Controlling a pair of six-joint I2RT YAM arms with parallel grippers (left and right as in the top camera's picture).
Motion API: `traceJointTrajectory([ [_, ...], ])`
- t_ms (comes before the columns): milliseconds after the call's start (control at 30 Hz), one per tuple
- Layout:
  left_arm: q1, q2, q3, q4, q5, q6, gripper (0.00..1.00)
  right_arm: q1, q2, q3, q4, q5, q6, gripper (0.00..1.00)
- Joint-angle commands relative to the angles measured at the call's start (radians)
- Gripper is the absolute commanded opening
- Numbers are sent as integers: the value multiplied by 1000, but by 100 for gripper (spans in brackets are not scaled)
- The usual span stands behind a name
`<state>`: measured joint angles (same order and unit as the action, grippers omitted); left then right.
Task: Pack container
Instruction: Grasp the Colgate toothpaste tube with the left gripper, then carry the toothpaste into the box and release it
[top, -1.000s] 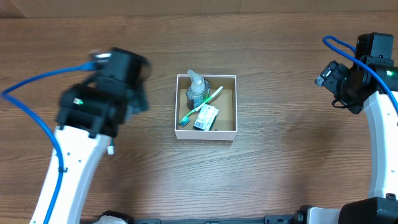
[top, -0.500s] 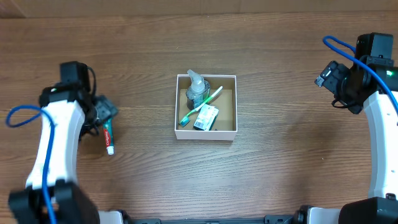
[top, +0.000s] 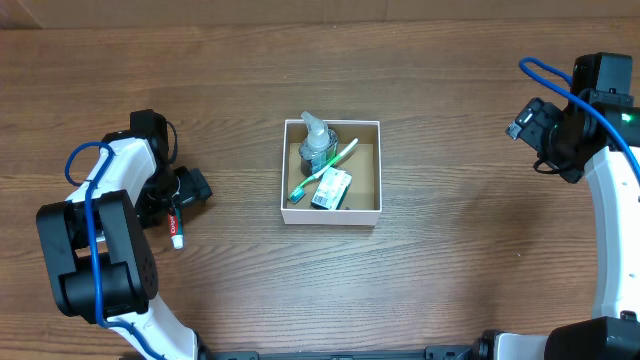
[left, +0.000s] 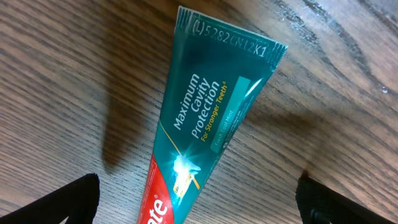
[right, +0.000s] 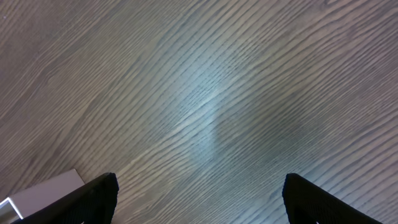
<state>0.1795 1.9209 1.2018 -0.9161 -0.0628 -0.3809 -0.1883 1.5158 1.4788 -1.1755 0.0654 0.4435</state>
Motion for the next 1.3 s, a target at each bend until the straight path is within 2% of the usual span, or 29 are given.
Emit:
traceJointTrajectory([
  [0, 3, 43, -6, 0, 12, 37, 83, 2, -1, -1, 3, 0, -5, 87],
  [133, 3, 43, -6, -10, 12, 37, 55, 2, -1, -1, 3, 0, -5, 87],
  [200, 3, 43, -6, -16, 12, 38, 49, 2, -1, -1, 3, 0, -5, 87],
  [267, 3, 43, -6, -26, 11, 38, 37, 2, -1, -1, 3, 0, -5, 87],
  [367, 3, 43, -6, -29, 12, 38, 27, 2, -1, -1, 3, 0, -5, 87],
  [567, 3, 42, -6, -33, 12, 38, 18, 2, -1, -1, 3, 0, -5, 87],
  [733, 3, 40, 34, -82, 12, 38, 4, 2, -1, -1, 3, 0, -5, 87],
  [1033, -71, -84, 348, -259, 13, 42, 4, 2, -1, -1, 3, 0, -5, 87],
  [1100, -116, -134, 417, -274, 14, 49, 4, 2, -1, -1, 3, 0, -5, 87],
  [1267, -312, -248, 515, -240, 19, 175, 4, 2, -1, 0, 3, 0, -5, 87],
])
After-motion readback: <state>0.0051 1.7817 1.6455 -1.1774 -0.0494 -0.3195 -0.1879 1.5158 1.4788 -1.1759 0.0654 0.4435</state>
